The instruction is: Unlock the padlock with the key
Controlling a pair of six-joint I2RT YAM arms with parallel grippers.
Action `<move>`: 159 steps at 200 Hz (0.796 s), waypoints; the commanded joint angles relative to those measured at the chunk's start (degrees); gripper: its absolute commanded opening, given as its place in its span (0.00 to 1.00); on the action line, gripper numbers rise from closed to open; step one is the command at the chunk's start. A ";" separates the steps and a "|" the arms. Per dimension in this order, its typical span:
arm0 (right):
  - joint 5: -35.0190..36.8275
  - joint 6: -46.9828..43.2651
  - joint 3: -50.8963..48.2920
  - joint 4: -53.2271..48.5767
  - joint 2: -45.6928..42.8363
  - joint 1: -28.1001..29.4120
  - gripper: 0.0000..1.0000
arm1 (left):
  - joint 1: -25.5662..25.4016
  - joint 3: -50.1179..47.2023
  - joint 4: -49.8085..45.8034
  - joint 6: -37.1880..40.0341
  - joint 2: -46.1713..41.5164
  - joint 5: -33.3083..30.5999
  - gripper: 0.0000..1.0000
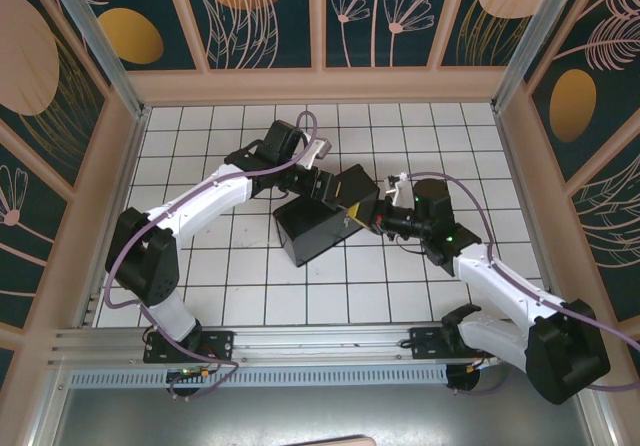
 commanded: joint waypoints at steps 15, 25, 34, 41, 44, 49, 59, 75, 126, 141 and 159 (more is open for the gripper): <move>0.65 -1.39 2.60 -0.65 0.95 1.50 0.00 | -2.00 0.70 -2.06 0.37 0.40 4.88 0.53; 1.79 -1.35 2.59 -1.88 0.79 2.14 0.00 | -1.94 0.67 -1.64 -0.53 0.42 4.64 0.53; 3.05 -1.00 2.36 -2.85 0.49 2.54 0.00 | -1.98 0.64 -1.28 -1.57 0.38 4.34 0.53; 4.13 -0.34 1.66 -2.92 0.06 2.72 0.00 | -1.97 0.46 -0.67 -2.65 0.37 3.97 0.53; 4.44 0.10 1.17 -2.48 -0.18 2.73 0.00 | -1.99 0.37 -0.44 -3.05 0.37 3.85 0.53; 4.72 1.00 0.39 -1.69 -0.53 2.73 0.00 | -1.96 0.24 -0.14 -3.49 0.37 3.96 0.53; 5.64 2.89 -0.96 -0.30 -1.21 2.85 0.00 | -2.02 -0.15 0.63 -4.50 0.00 3.18 0.53; 6.28 4.92 -2.62 2.56 -1.75 3.14 0.00 | -2.01 -0.44 1.16 -5.07 -0.44 2.70 0.53; 12.37 11.40 -3.93 10.23 -1.84 7.71 0.00 | -2.72 -3.22 3.26 -10.54 -2.24 2.90 0.52; 15.21 12.60 -4.24 9.58 -1.98 8.98 0.00 | -3.02 -3.99 3.64 -11.84 -2.88 1.98 0.52; 18.20 13.23 -4.99 9.74 -2.79 9.87 0.00 | -3.00 -4.56 3.93 -12.54 -3.21 1.38 0.52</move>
